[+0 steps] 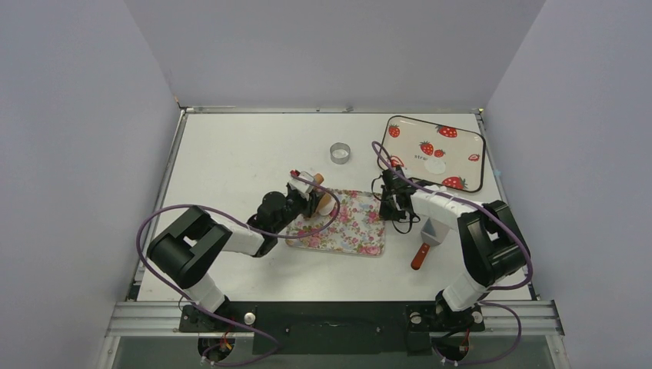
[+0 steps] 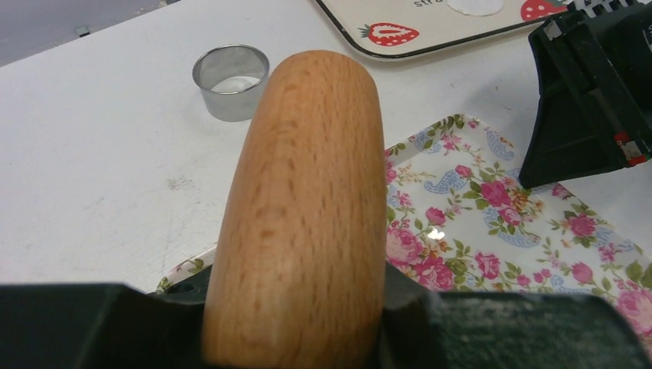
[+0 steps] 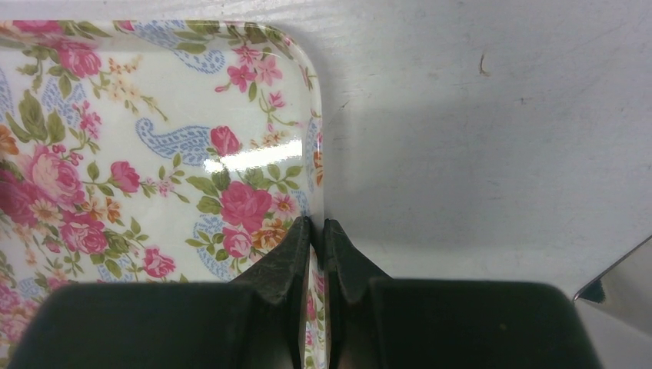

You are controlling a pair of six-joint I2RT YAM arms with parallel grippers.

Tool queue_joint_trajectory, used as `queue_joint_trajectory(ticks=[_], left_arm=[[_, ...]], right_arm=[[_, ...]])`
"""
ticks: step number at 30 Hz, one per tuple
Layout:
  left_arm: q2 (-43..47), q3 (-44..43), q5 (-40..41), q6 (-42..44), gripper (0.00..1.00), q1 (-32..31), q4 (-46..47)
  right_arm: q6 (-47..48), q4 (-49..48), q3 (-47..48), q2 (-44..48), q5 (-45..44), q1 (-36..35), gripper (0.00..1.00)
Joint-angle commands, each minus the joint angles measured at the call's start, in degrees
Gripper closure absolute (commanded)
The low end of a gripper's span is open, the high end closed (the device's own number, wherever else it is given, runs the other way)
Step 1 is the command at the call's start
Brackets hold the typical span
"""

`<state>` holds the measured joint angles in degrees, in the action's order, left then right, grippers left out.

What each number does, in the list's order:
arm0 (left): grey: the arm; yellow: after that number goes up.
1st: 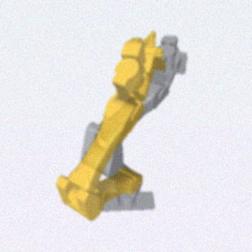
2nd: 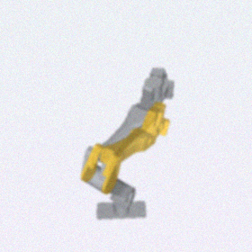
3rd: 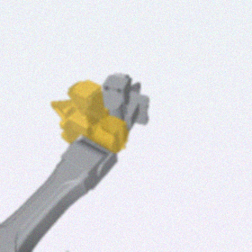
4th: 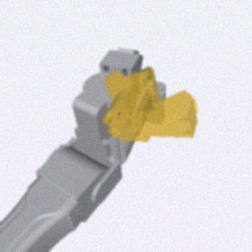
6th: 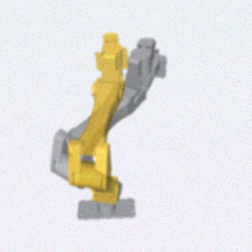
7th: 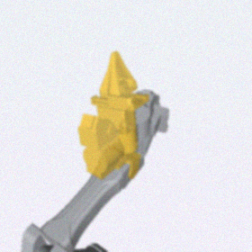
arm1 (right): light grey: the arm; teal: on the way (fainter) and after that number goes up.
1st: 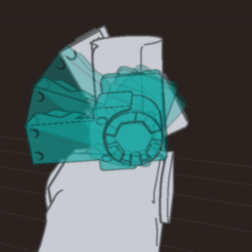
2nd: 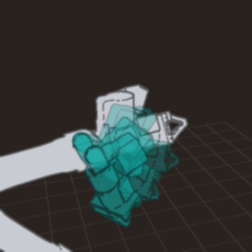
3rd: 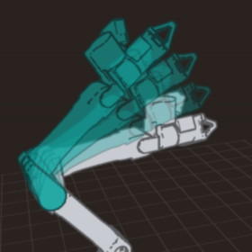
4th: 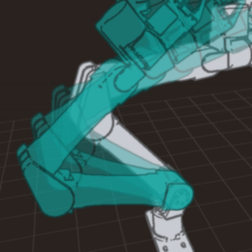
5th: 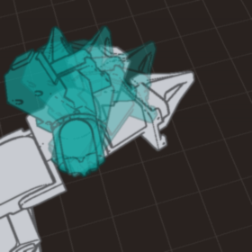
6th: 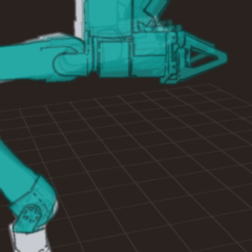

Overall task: Roll out the dumpling wrappers from the dough
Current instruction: Place the spatula at the center of the board.

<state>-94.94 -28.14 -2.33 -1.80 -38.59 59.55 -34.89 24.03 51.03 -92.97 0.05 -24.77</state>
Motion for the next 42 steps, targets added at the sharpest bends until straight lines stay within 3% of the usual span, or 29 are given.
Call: queue_joint_trajectory(ticks=[1, 12, 18, 22, 24, 37, 42], left_arm=[[-4.19, 3.43, -8.83, -7.01, 1.00, -2.62, -16.09], [-6.92, 1.63, -5.16, -12.90, 1.00, -3.66, -17.97], [-6.39, 1.36, -5.14, -9.76, 1.00, -4.03, -17.13], [-4.16, -2.41, -15.08, -4.69, 1.00, -4.83, -21.59], [-2.82, -4.32, -16.40, -3.36, 1.00, -5.66, -23.05], [10.09, -11.87, -19.50, -4.75, 1.00, -5.61, -20.17], [10.62, -17.62, -15.63, -7.79, 1.00, -1.18, -15.63]], right_arm=[[-0.01, 0.67, -1.93, 2.00, -2.49, -0.03, 1.00], [0.09, 0.44, -2.64, 3.66, -2.78, 0.61, 1.00], [0.14, 0.35, -3.33, 4.26, -2.77, 0.95, 1.00], [0.23, 0.38, -2.88, 3.34, -2.51, 1.09, 1.00], [0.16, 0.38, -2.27, 3.04, -2.42, 1.05, 1.00], [-0.33, -0.63, -4.54, 3.69, -3.12, 1.04, 1.00], [-0.57, -0.78, -5.66, 4.71, -3.62, 1.09, 1.00]])
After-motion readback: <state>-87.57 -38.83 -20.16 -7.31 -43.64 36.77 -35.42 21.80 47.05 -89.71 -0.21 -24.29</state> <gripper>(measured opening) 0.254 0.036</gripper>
